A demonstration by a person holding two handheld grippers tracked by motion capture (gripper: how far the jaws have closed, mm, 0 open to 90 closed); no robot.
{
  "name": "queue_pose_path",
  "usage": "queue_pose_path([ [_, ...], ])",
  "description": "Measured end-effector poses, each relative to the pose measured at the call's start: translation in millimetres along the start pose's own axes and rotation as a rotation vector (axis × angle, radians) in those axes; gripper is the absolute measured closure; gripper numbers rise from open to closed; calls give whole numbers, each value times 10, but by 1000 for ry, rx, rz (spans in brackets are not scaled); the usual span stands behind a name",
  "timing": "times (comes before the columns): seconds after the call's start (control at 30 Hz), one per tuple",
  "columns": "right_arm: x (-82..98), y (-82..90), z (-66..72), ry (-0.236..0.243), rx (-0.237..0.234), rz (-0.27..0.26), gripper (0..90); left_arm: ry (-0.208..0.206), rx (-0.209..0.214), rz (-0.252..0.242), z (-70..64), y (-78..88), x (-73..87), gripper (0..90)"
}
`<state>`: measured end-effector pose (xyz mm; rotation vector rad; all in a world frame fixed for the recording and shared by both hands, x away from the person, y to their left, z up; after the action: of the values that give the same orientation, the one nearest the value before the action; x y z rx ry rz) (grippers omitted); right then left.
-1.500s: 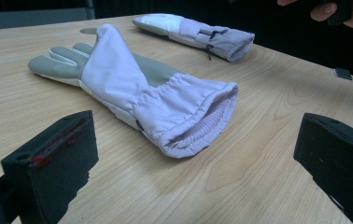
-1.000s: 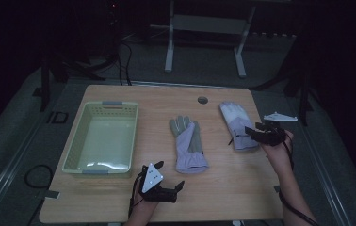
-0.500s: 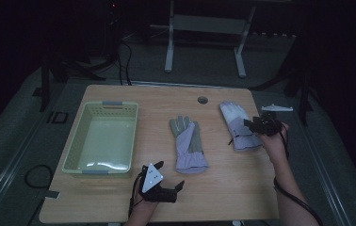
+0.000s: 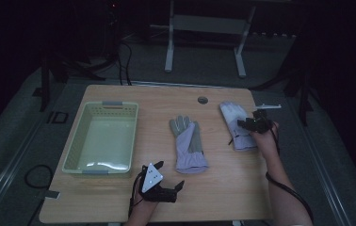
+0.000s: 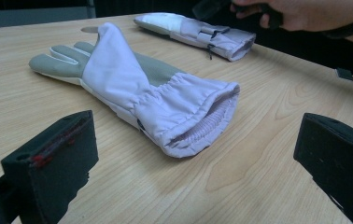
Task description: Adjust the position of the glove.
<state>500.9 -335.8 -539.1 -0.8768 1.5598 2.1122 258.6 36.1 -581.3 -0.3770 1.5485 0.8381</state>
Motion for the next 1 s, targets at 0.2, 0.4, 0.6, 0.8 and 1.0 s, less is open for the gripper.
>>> queue_pose_path([
  [0.2, 88, -183, -63, -38, 17, 62, 502, 1, 1, 0, 1, 0, 0, 0],
  [0.4, 71, -188, -11, -23, 21, 94, 650, -1, 0, 0, 0, 1, 0, 0],
  [0.6, 111, -156, 13, -49, 21, 56, 749, 3, 1, -1, 3, -2, 0, 0],
  [0.8, 114, 3, 52, -75, 39, 11, 791, 4, 1, 0, 5, -2, 0, 0],
  [1.0, 87, 370, 114, -94, 22, -54, 800, 3, 0, 4, 5, -3, 0, 0],
])
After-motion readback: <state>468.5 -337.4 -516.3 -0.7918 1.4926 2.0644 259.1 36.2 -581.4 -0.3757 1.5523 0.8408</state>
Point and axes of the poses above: each handheld gripper's, and its own axes: y roughly backward along the jaws, x roughly out of its underside, z roughly to its left, the point moved 3 cm from there along -y, roughly forward along the jaws, and after that the axes turned 9 degrees about -y, right-handed, at the moved point
